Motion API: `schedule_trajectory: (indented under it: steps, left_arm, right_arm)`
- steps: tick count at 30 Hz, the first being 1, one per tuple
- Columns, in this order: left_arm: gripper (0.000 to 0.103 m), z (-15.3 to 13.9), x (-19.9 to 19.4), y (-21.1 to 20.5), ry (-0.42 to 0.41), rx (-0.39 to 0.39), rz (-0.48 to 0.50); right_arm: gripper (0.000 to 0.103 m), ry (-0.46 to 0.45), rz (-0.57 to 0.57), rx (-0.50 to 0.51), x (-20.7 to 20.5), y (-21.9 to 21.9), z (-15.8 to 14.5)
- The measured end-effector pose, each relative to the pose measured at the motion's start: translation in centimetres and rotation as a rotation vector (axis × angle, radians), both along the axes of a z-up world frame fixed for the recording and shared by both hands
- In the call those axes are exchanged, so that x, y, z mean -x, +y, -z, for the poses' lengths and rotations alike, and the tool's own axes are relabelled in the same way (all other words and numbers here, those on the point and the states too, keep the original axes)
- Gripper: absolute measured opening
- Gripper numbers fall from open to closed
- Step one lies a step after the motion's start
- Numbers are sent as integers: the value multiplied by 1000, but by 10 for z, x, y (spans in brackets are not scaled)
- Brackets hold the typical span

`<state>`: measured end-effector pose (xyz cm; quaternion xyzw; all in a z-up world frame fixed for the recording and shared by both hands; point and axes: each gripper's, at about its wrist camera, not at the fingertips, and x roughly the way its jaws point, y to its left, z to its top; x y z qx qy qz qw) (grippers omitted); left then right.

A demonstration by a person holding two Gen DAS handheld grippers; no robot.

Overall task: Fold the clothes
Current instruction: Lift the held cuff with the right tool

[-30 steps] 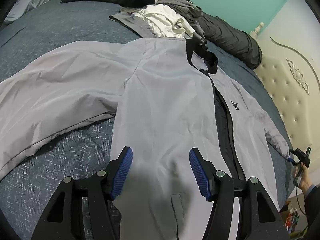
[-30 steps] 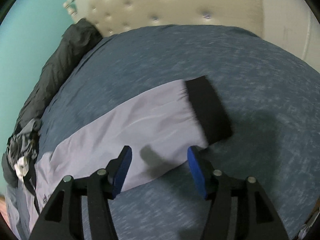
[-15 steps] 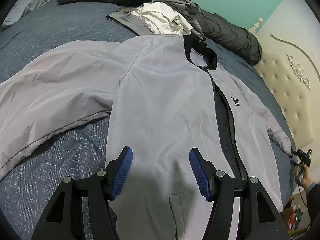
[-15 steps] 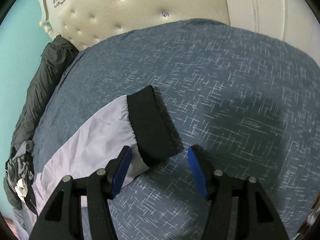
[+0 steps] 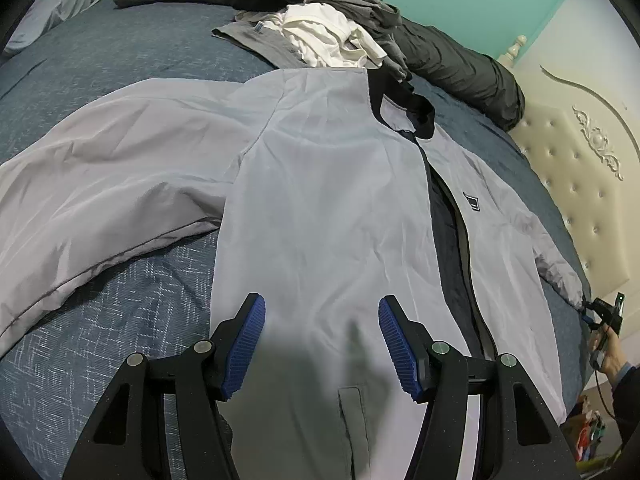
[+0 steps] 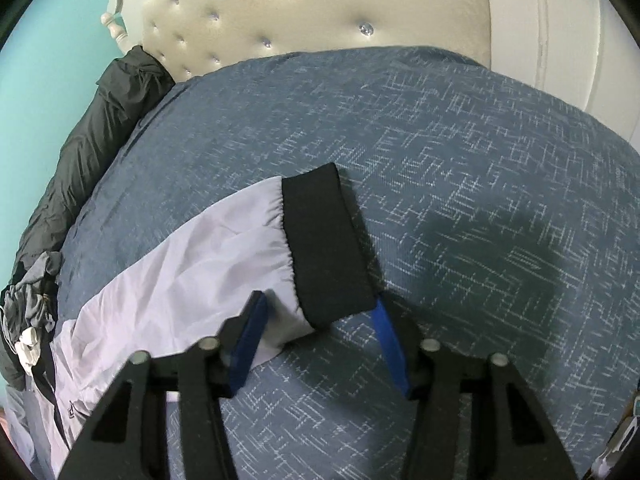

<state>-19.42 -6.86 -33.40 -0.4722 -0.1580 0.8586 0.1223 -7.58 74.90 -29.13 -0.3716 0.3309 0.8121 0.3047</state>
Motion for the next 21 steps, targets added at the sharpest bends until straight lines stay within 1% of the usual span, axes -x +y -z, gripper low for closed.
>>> schedule_trajectory:
  steps: [2, 3, 4, 5, 6, 7, 10, 14, 18, 21]
  left_arm:
    - [63, 0, 0, 0, 1, 0, 1]
    - [63, 0, -1, 0, 2, 0, 1]
    - [63, 0, -1, 0, 1, 0, 1]
    - [63, 0, -1, 0, 1, 0, 0]
    - [63, 0, -1, 0, 0, -1, 0]
    - [63, -1, -1, 0, 1, -1, 2]
    - [63, -1, -1, 1, 1, -2, 7]
    - [63, -4, -3, 3, 6, -11, 11]
    - [63, -7, -6, 3, 12, -20, 13]
    - [63, -9, -8, 3, 17, -27, 15]
  right_arm:
    - [45, 14, -4, 5, 0, 1, -1]
    - [40, 23, -4, 3, -2, 1, -2]
    - [31, 32, -4, -1, -3, 1, -4]
    - [27, 38, -8, -11, -4, 0, -7]
    - [15, 43, -12, -23, -3, -1, -10]
    - [12, 49, -17, -36, -3, -2, -13]
    - [8, 75, -52, -46, -2, -5, -22]
    - [7, 122, -102, -52, 9, -15, -38]
    - [7, 161, -168, -60, 24, -35, -59]
    - [7, 205, -232, -72, 37, -60, -83]
